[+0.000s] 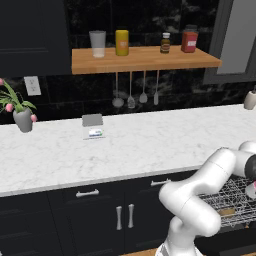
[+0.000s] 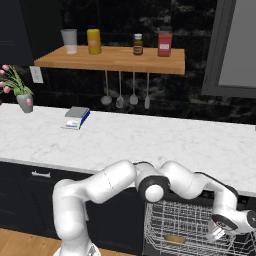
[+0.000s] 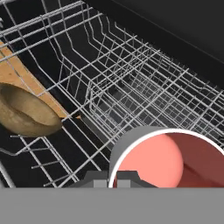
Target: Pick up the cup and bowl from the counter, place them in the dishwasher, and close the dishwasher door.
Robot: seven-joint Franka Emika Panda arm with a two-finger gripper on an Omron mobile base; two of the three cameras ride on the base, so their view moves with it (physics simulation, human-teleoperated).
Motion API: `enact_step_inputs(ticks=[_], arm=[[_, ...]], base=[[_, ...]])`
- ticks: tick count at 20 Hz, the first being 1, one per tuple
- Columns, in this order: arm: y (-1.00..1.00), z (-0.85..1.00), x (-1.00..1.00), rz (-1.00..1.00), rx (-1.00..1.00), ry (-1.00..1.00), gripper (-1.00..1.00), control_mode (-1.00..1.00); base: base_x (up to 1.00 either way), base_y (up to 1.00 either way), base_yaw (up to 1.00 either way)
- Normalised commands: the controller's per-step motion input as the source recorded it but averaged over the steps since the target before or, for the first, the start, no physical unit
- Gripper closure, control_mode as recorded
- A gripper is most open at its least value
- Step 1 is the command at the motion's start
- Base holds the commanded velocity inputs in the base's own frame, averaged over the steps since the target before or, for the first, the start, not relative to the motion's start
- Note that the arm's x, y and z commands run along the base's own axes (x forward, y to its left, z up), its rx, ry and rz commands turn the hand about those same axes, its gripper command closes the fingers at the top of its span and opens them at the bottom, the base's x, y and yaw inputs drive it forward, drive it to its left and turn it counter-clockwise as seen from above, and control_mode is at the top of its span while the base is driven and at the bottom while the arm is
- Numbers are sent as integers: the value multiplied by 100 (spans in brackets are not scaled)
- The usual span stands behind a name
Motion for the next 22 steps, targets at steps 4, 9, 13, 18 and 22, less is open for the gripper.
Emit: enact_step_inputs(ticks=[4, 9, 13, 18, 22], arm=[[-22, -33, 6, -1, -6, 6, 100, -100], [-16, -49, 1, 0, -6, 3, 100, -100], [-4, -56, 0, 0, -2, 0, 100, -100], [-5, -59, 0, 0, -3, 0, 100, -100], [-10, -12, 0, 0, 1, -1, 100, -100]], base=[[0, 0, 0], [0, 0, 0], [0, 0, 0], [0, 0, 0], [0, 0, 0]])
